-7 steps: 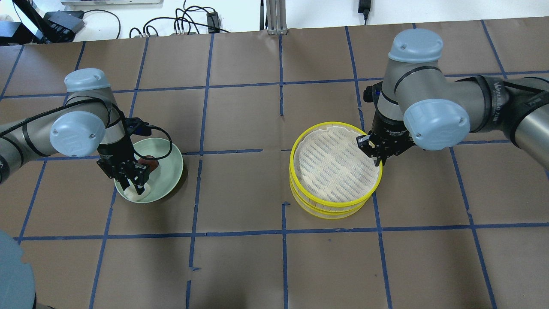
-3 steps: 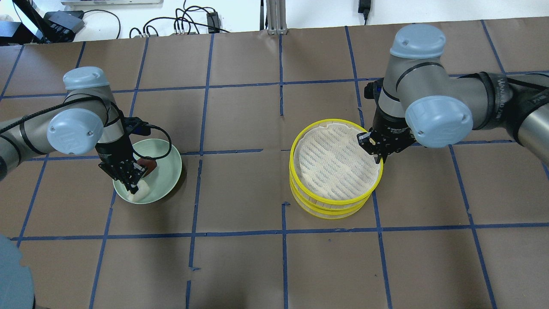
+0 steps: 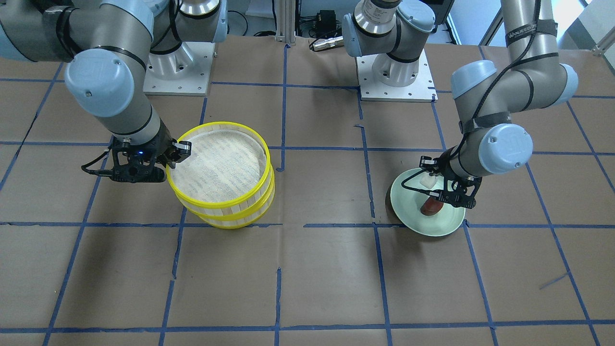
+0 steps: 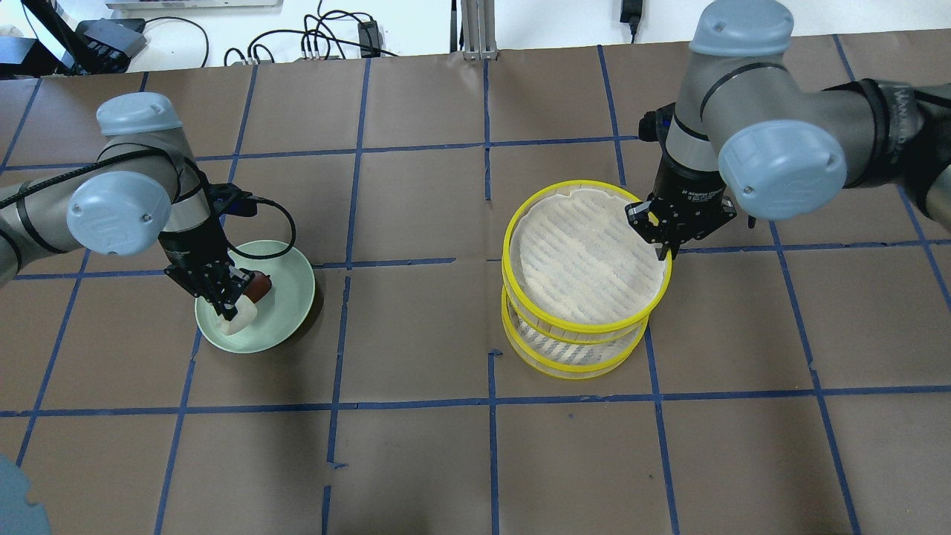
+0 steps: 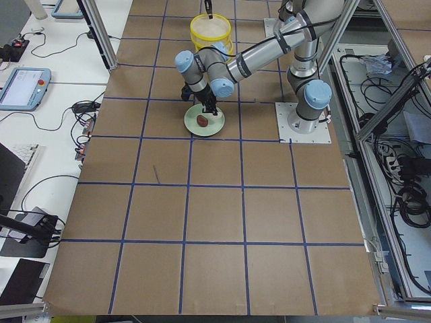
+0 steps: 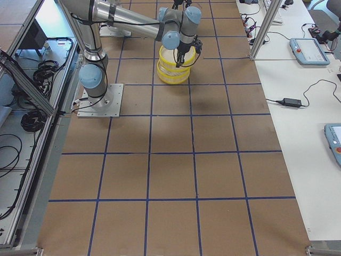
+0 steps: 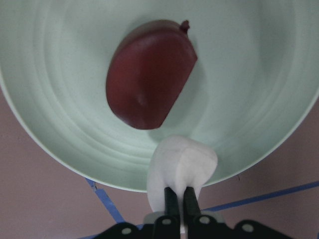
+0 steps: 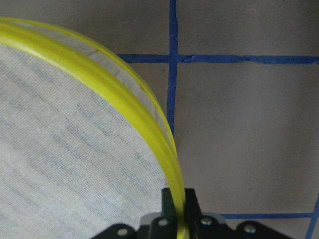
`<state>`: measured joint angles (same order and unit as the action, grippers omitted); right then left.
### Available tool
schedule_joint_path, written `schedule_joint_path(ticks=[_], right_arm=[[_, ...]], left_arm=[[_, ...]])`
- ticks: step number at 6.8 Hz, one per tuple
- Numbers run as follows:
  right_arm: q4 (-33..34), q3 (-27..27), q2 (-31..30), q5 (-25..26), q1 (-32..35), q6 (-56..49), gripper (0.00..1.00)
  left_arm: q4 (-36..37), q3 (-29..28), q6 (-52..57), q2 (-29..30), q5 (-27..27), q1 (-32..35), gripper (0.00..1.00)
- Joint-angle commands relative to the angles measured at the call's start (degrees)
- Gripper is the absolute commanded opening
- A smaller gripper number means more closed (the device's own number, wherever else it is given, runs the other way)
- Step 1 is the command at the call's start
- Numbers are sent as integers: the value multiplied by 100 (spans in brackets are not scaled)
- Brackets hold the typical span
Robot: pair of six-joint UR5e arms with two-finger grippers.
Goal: Place buns in different layers of steamer
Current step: 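Lift the top steamer tier with right gripper while left gripper raises the bun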
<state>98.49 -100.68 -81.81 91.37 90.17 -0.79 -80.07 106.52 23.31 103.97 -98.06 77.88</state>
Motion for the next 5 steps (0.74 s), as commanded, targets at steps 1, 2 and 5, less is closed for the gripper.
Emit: schedule_joint_path(ticks=[1, 2, 5], right_arm=[[-468, 154, -280, 13, -497, -375, 1], [-802, 154, -500, 126, -962, -1187, 1], [-946, 128, -643, 487, -1634, -1863, 1]], left_arm=[[-61, -402, -851, -271, 453, 707, 1], [-61, -587, -1507, -254, 977, 1016, 1], [445, -905, -3608, -97, 2269, 2298, 1]])
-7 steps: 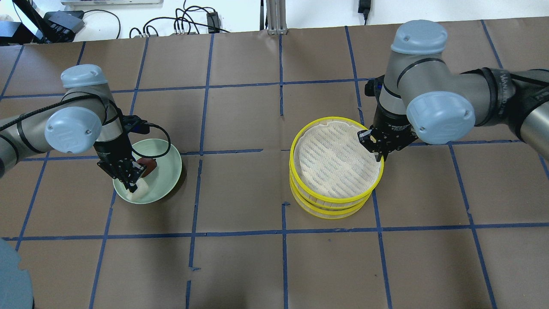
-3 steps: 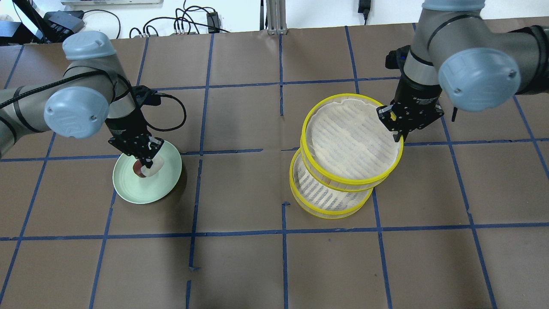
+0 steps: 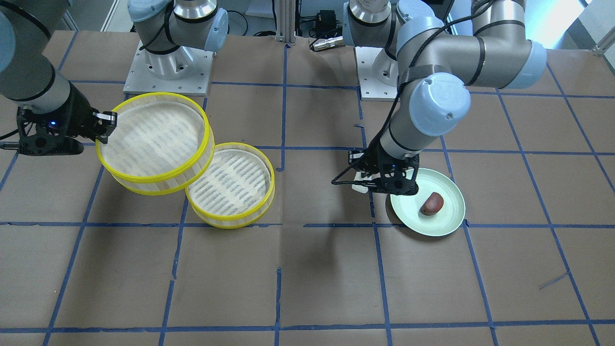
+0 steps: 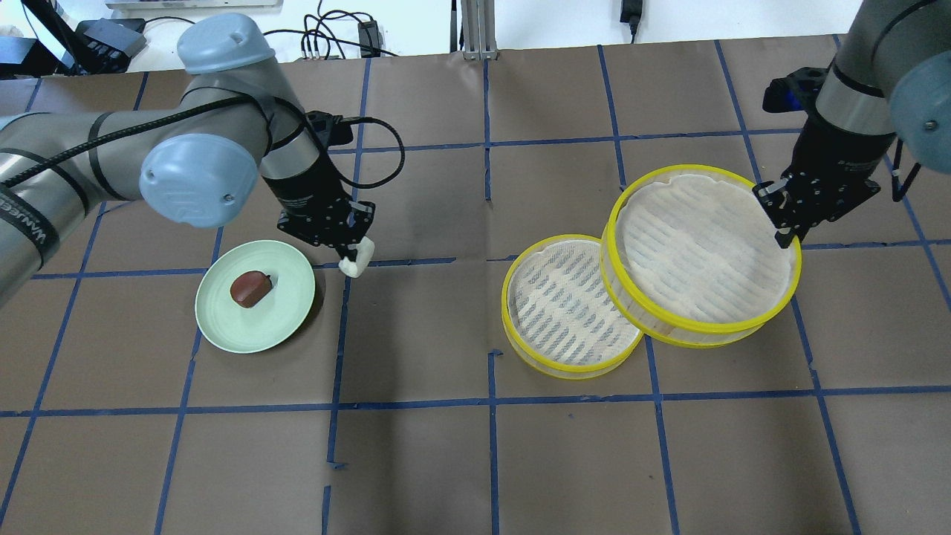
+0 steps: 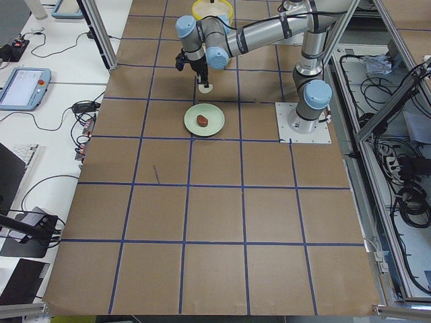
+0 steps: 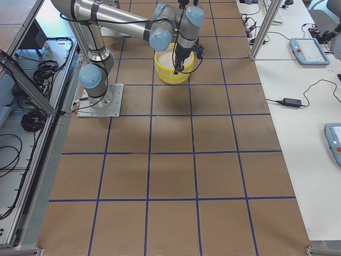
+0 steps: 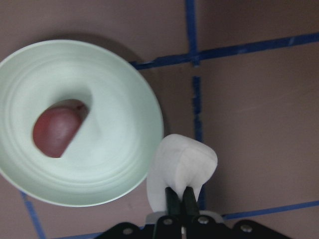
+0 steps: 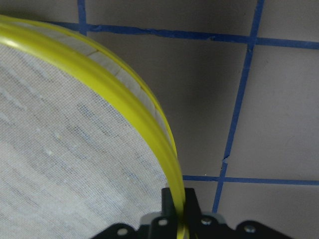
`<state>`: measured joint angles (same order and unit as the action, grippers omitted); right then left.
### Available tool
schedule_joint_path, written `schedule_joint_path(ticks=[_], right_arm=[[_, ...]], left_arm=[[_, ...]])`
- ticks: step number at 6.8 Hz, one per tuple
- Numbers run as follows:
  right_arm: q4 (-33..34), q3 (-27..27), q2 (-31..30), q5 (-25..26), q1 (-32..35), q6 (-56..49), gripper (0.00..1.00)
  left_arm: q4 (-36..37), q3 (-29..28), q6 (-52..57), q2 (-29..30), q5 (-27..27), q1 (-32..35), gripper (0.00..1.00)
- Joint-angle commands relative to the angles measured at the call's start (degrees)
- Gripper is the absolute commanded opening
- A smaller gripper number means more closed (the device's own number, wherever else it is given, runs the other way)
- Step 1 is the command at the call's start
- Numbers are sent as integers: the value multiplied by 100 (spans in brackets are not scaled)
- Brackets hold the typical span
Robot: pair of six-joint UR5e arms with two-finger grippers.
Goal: Place buns in different layers of steamer
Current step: 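Set top tier aside with right gripper while left carries bun over bottom tier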
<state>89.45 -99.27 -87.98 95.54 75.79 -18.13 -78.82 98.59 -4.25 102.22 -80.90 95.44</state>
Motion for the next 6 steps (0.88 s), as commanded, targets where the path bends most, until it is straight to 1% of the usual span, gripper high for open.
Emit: schedule_joint_path(ticks=[1, 2, 3, 4, 5, 6], right_arm=[[-42, -14, -61, 235, -196, -138, 1], [-42, -22, -62, 246, -205, -138, 2], [-25, -14, -70, 246, -196, -138, 2], [-7, -14, -70, 246, -196, -138, 2], [-7, -14, -70, 237, -196, -130, 3], [-16, -14, -70, 228, -196, -121, 3]], left_arm=[[715, -112, -1389, 165, 1036, 885, 1], [1302, -103, -1847, 436, 1241, 1175, 1], [1787, -103, -2374, 761, 1260, 1587, 1], [2009, -68, -2657, 990, 1261, 1800, 1], [2020, -68, -2634, 1140, 1278, 1811, 17], [1950, -112, -2599, 1142, 1191, 1811, 84]])
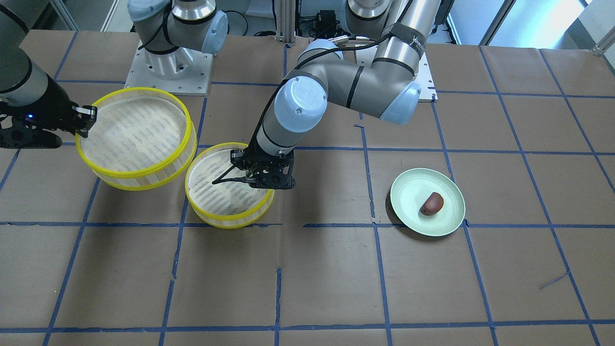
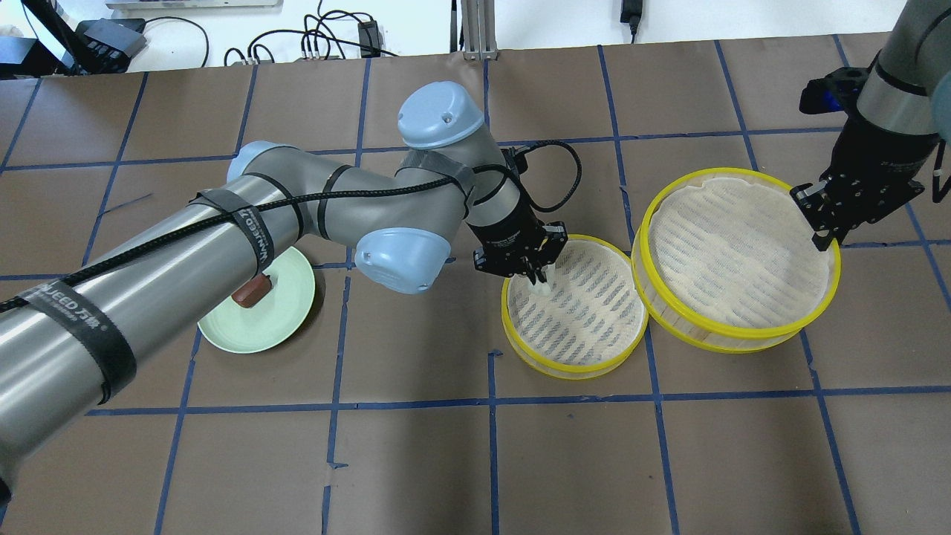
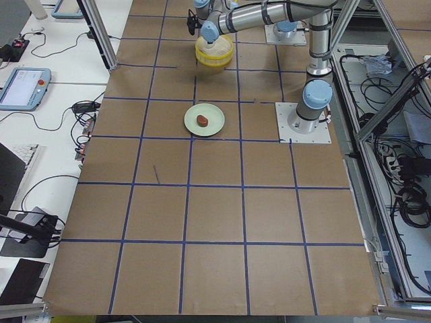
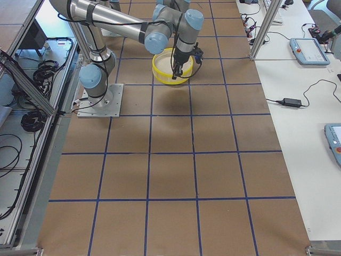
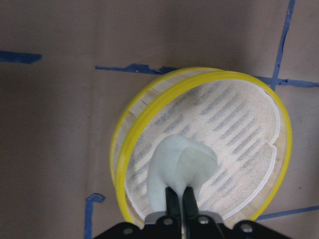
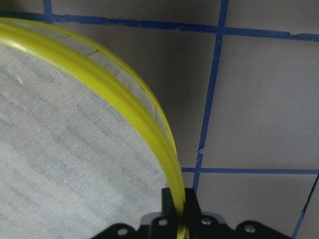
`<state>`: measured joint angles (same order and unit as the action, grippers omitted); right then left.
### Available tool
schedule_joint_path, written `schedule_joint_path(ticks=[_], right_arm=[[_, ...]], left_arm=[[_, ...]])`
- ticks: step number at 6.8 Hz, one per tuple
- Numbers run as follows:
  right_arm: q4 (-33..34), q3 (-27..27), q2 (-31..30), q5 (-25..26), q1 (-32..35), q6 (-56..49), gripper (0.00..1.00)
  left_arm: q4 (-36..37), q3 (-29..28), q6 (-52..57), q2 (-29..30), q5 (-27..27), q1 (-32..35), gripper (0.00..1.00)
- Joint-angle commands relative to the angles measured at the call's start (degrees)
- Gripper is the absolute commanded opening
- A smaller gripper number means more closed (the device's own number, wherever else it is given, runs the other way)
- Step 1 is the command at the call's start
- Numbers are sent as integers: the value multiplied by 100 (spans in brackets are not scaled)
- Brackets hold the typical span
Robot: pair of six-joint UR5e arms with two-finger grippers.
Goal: Place buns in different layers of steamer
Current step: 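Set top tier aside with right gripper while left carries bun over bottom tier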
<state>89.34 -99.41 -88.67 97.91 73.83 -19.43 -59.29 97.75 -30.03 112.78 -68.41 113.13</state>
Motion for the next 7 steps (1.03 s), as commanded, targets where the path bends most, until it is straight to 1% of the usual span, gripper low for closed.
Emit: schedule_joint_path(ticks=[1, 3, 5, 6, 7], right_arm=[[4, 0, -1, -18, 9, 10, 3], [13, 1, -10, -53, 26, 27, 3], [13, 9, -10, -53, 27, 36, 3], [13, 1, -19, -62, 44, 97, 3], [13, 0, -10, -123, 88, 167, 3]], left_arm=[[-30, -28, -20, 77, -76, 43, 88], [-57, -63, -12, 25, -198, 25, 91], [-74, -72, 6, -36, -199, -44, 91], [-179, -46, 102, -141, -295, -411, 90], [-423, 85, 642, -334, -852, -971, 89]])
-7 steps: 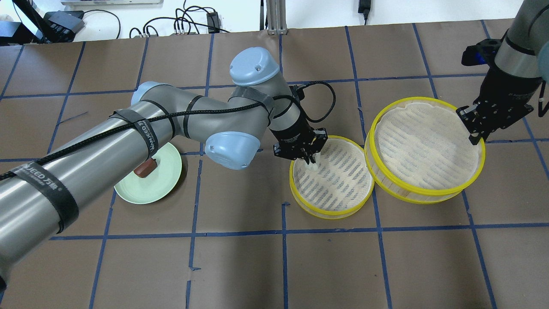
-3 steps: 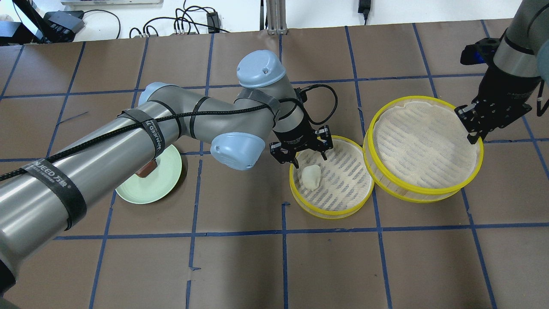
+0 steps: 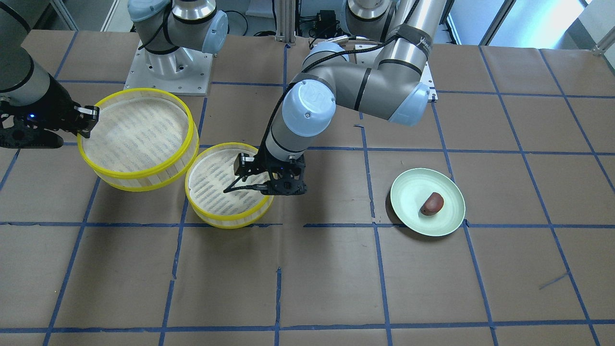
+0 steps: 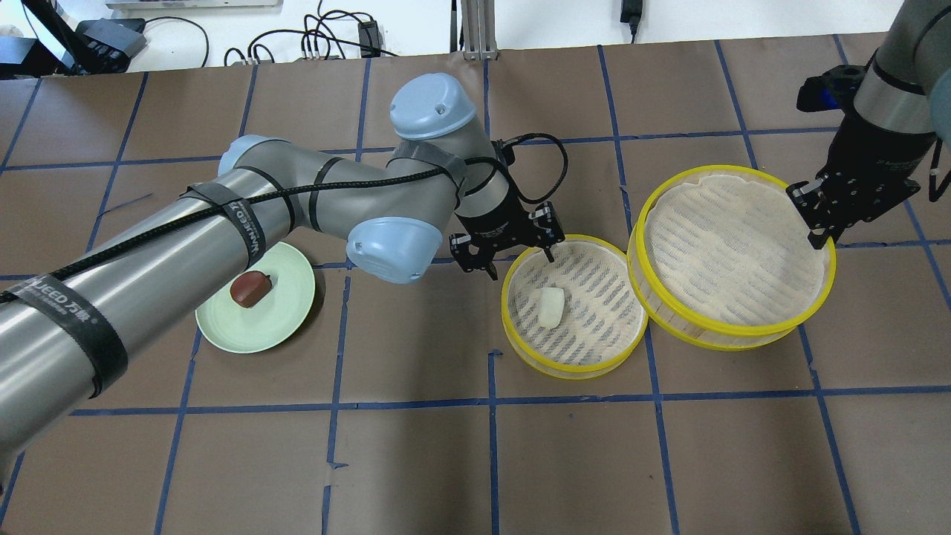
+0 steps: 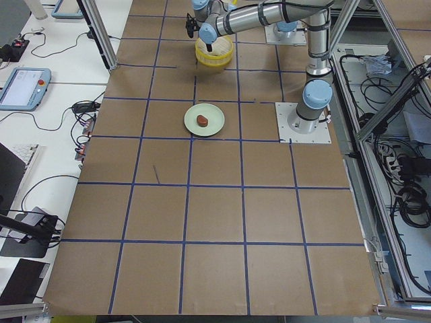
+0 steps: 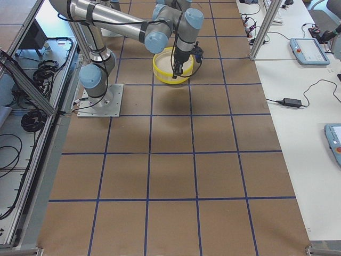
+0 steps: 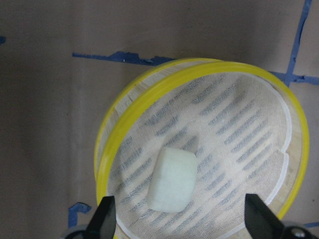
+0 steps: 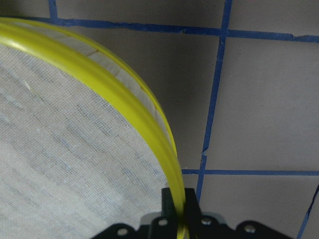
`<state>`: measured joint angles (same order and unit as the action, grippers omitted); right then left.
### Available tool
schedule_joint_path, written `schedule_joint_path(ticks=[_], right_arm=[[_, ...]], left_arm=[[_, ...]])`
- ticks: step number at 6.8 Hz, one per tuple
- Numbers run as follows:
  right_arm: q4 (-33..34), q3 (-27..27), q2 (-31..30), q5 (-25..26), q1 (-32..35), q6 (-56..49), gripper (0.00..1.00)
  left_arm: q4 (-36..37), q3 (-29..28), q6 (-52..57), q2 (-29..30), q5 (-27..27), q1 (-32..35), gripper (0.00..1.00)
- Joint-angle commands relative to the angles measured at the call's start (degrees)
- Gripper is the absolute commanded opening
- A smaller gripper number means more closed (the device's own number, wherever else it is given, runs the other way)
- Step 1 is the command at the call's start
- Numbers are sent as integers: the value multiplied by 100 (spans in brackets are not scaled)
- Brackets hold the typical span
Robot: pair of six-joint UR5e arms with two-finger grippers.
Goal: Place buns in different layers of steamer
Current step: 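Drop white bun into bottom tier while right gripper restacks the top tier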
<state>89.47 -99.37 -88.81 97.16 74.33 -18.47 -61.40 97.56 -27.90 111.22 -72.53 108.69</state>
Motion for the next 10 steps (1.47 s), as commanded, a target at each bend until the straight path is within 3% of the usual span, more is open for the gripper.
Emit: schedule_joint_path(ticks=[1, 2, 3, 6, 10], right_arm=[[1, -3, 39, -440, 99, 445, 2], [70, -90, 83, -513, 317, 762, 2], [141, -239, 118, -540, 650, 1035, 2], [833, -539, 416, -549, 1328, 2011, 2], [976, -645, 558, -743, 1585, 2040, 3]], left_arm=[[-310, 149, 1366, -215, -725, -977, 89], [-303, 193, 2402, -207, -1511, -1199, 90], [-242, 211, 3099, -206, -1806, -1453, 89], [-241, 499, 4814, -189, -1747, -2797, 85], [-241, 975, 5347, 118, -1878, -3249, 83]])
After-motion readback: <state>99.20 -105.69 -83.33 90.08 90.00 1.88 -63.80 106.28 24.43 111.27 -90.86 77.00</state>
